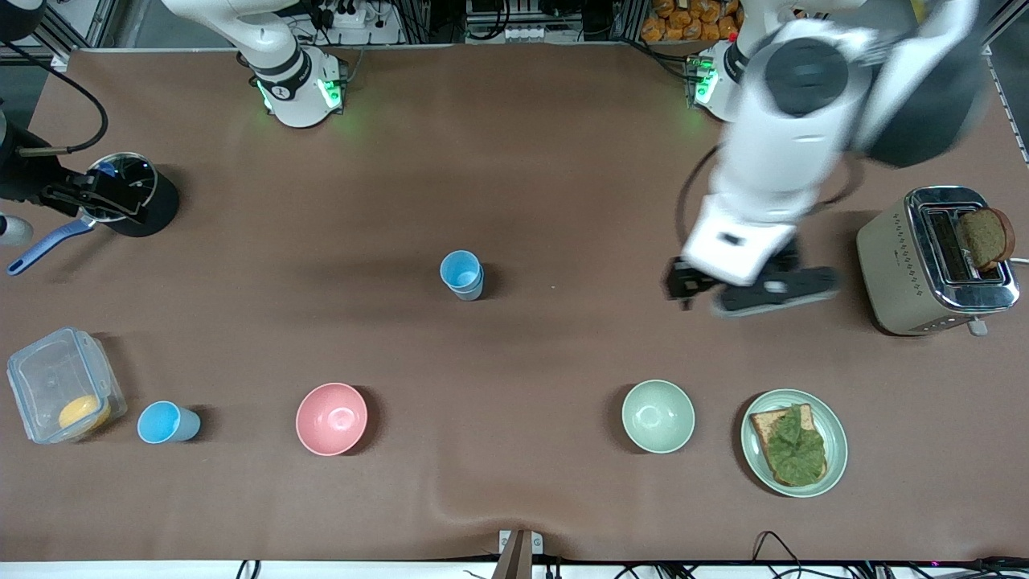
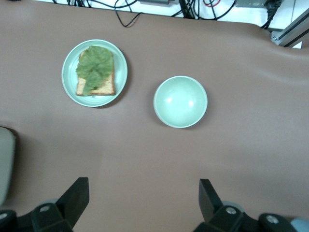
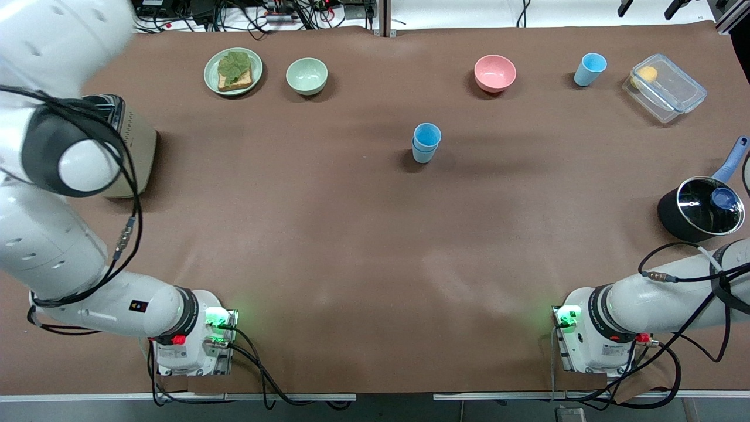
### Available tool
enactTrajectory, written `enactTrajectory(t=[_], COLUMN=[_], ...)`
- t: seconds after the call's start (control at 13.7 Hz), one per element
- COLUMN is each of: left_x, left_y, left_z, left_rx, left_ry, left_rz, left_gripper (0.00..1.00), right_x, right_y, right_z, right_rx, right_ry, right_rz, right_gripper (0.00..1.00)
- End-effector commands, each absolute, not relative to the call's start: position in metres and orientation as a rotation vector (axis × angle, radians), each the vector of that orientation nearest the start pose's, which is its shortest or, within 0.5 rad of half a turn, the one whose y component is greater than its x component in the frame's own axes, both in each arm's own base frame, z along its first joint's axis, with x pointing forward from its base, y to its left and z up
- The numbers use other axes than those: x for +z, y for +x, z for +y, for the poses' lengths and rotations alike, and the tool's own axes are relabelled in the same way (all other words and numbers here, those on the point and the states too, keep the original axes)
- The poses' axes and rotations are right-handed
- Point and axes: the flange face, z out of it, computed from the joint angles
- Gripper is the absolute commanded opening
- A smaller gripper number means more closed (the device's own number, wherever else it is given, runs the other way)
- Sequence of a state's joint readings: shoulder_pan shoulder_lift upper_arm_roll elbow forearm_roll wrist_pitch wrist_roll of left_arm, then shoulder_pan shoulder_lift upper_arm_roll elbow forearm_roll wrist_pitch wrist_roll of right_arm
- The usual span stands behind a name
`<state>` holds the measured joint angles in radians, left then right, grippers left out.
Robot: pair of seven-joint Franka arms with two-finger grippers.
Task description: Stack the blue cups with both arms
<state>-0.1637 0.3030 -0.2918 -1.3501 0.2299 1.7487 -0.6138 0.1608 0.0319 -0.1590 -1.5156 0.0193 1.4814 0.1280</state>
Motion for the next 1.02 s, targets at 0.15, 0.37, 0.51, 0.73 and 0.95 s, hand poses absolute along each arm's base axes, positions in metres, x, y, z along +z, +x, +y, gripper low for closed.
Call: enactTrajectory(t=[0.15, 0.37, 0.51, 0.73, 0.95], left_x=[0.592, 0.604, 0.607, 0.606, 0.612], left_y=[0.607, 0.604, 0.595, 0.580, 0.575], left_z=[-0.143, -0.126, -0.122, -0.112, -0.098], left_rx=[-0.069, -0.081, -0.081, -0.057, -0.068], left_ry=[-3.108, -3.118, -3.109, -3.104, -3.098], left_rz=[-0.217, -0.150, -0.077, -0.101, -0.052], left_gripper=[1.00, 1.00, 1.00, 1.00, 1.00], right_x=[0.627, 0.627, 0.627, 0.627, 0.627], right_y=[0.553, 0.554, 0.553, 0.553, 0.553], right_z=[0.006, 0.007, 0.007, 0.007, 0.007], right_rx=[0.103, 0.096, 0.098, 0.100, 0.103], right_ry=[-3.141, -3.141, -3.143, -3.141, -3.141], right_rz=[0.193, 0.191, 0.191, 0.191, 0.191], right_gripper=[1.00, 1.00, 1.00, 1.00, 1.00])
